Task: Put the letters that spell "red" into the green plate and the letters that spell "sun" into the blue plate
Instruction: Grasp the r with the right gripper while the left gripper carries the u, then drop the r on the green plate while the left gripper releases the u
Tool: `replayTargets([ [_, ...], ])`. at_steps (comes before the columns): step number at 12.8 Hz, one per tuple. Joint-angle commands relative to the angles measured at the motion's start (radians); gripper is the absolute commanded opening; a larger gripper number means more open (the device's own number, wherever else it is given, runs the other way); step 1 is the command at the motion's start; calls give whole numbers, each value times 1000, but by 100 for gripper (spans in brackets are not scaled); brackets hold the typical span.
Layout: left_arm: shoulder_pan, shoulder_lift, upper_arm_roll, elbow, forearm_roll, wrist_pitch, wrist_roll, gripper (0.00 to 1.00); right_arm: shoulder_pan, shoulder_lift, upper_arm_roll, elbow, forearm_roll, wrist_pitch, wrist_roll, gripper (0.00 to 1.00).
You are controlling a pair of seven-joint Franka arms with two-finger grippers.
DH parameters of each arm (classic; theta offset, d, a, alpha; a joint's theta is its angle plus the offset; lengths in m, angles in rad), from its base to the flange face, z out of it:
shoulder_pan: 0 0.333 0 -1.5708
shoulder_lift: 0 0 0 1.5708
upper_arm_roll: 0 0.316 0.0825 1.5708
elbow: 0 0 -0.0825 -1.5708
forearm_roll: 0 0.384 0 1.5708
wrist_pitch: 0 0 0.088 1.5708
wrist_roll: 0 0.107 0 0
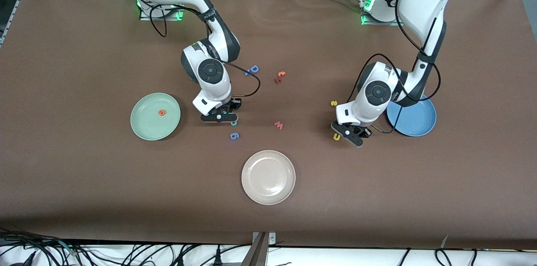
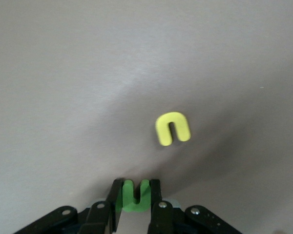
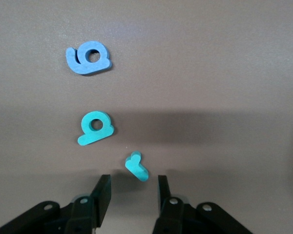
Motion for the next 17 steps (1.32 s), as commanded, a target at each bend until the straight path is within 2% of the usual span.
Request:
replayTargets([
  [1, -10, 4, 25, -4, 33, 16, -8, 7, -3, 18, 6, 2, -4, 40, -48, 45],
  [4, 3, -41, 27, -4, 33, -5, -4, 1, -2, 32, 4, 2, -5, 55, -55, 45],
  [6, 34, -116, 25, -3, 32, -109, -7, 1, -2, 33, 4, -6, -5, 74, -68, 44],
  [7, 66, -160, 25, -4, 21, -168, -23, 3, -2, 35, 4, -6, -5, 78, -68, 36],
  [9, 143, -208, 25, -4, -24, -257, -28, 5, -4, 33, 4, -4, -5, 74, -71, 8],
  [10, 185, -223, 25, -10, -24, -278, -21, 6, -5, 32, 4, -3, -5, 72, -77, 0],
  [11, 219, -239, 25, -30, -30, -291, -11, 8, -5, 24, 2, -3, -5, 68, -78, 0],
  [12, 245, -248, 25, -51, -34, -292, -9, 14, -5, 15, -1, -3, -5, 45, -83, 0],
  [13, 262, -257, 25, -70, -39, -292, -15, 14, -8, -5, -8, -1, -5, 5, -86, 0],
  [17, 322, -259, 25, -150, -62, -280, -6, 15, -11, -123, -134, -3, -4, -197, -213, 0],
])
